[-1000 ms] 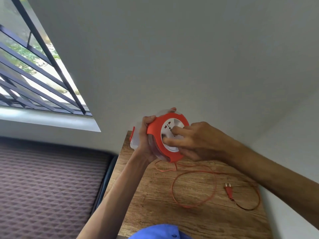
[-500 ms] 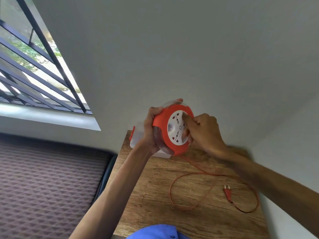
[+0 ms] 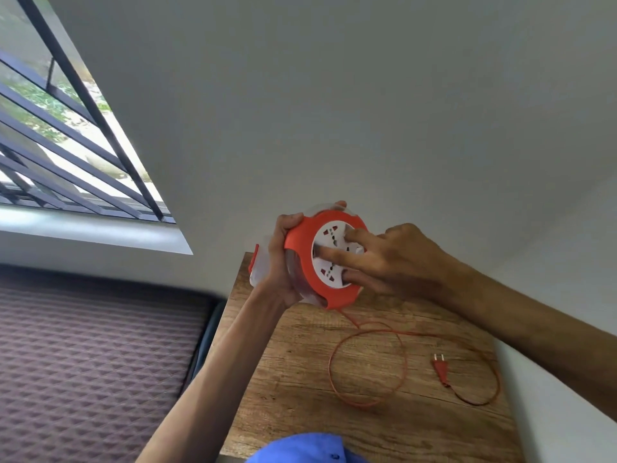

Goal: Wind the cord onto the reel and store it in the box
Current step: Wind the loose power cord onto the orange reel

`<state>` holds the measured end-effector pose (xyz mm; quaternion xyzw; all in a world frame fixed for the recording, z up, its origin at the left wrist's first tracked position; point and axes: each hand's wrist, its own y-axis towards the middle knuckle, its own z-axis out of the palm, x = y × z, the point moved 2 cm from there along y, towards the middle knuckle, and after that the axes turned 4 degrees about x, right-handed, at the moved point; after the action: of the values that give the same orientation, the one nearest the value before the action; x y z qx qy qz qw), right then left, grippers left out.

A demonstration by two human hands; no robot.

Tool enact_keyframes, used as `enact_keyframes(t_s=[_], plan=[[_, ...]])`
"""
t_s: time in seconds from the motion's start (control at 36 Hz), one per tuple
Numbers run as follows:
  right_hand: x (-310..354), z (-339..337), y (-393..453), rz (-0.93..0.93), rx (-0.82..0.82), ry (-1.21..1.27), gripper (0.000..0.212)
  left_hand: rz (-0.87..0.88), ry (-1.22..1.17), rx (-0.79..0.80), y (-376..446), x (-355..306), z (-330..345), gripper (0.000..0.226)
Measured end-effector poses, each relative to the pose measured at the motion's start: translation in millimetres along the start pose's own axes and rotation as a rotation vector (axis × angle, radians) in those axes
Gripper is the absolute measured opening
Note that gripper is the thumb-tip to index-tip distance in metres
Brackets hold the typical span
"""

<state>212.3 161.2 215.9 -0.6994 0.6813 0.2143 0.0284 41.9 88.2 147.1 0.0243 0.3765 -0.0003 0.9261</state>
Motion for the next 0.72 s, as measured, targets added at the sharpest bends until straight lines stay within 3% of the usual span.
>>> enact_keyframes(t_s=[0.08,0.17,0.25,0.33,0.42,0.5,0.72], plan=[[10,3,9,0.372,-0.085,0.128,0.064,0.041,0.036,-0.008,3,0,8,0.075],[6,6,21,0.795,-0.118,0.288,0.055,0.058,0.023,0.023,5,2,15,0.085],[3,10,20,0.896,-0.111,0.375,0.059,0.092,0.007,0.074,6,-1,13,0.099],[5,-2,17,0.769,-0.167,0.186,0.052,0.077,-0.012,0.099,6,-6,7,0.1],[5,-16,13,0.405,-0.235,0.091,0.023,0.022,-0.023,0.14,7,-7,-2,0.092],[3,-17,10,0.121,-0.069,0.185,0.037,-0.022,-0.034,0.172,8,-8,-7,0.09],[9,-14,14,-0.062,0.042,0.123,0.045,-0.076,-0.047,0.142,7,-3,-11,0.091]])
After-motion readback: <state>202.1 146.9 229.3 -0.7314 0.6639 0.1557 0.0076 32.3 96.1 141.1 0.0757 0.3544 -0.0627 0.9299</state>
